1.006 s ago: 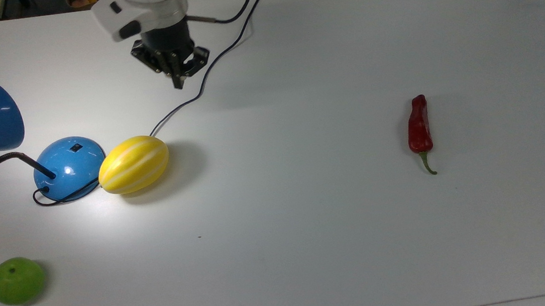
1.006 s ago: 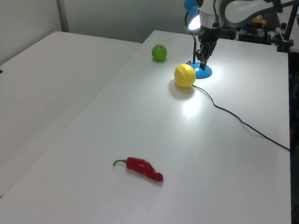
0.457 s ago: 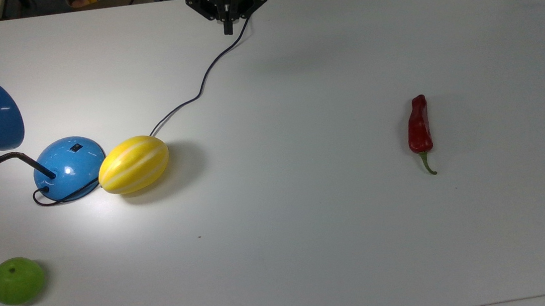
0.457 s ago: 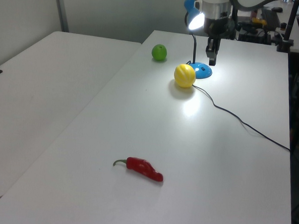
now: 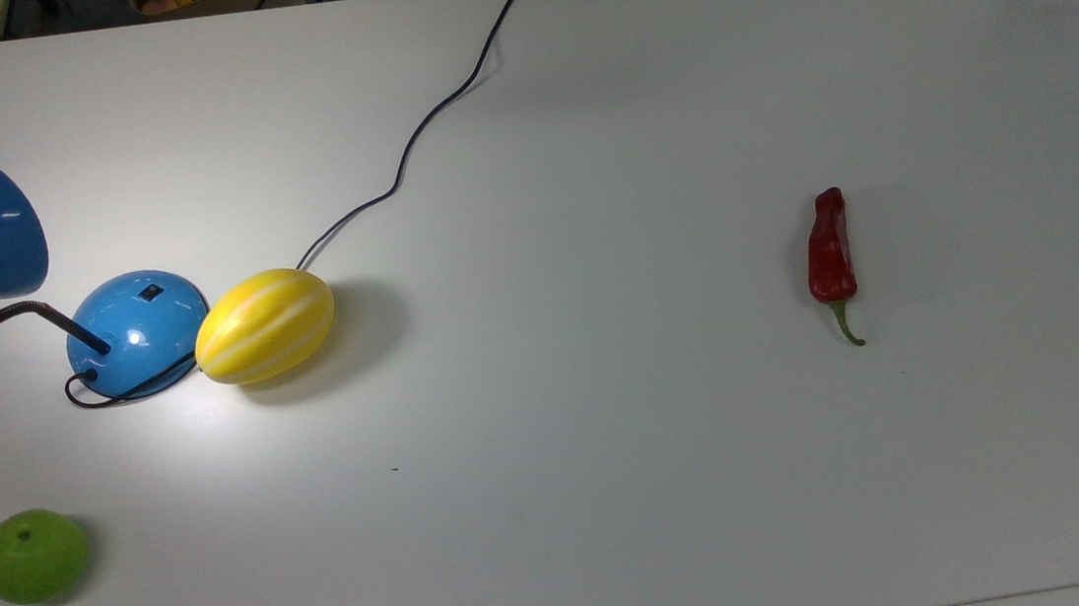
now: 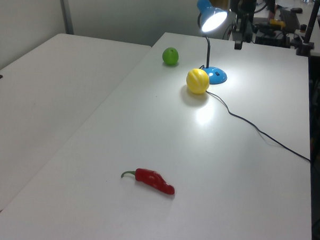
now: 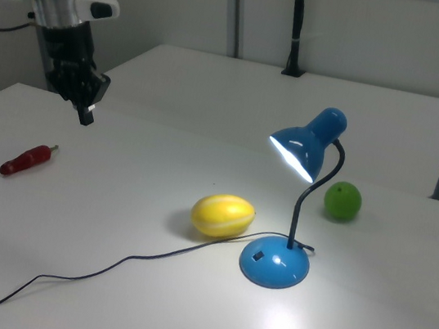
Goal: Turn on desk lamp
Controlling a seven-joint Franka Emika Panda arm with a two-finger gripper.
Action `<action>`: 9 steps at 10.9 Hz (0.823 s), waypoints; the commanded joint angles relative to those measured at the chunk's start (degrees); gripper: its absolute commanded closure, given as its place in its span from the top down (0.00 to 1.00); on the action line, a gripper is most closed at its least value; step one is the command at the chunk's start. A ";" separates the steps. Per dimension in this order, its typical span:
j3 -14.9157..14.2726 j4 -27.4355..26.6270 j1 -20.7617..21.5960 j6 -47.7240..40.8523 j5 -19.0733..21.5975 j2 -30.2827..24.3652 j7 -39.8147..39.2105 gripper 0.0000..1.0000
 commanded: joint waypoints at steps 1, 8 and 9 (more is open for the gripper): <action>-1.24 3.40 -0.95 -2.20 1.41 0.43 -1.67 0.03; -1.15 3.50 -2.37 -4.74 1.33 -0.10 -2.02 1.00; -1.24 3.58 -2.45 -4.75 1.33 -0.10 -1.94 1.00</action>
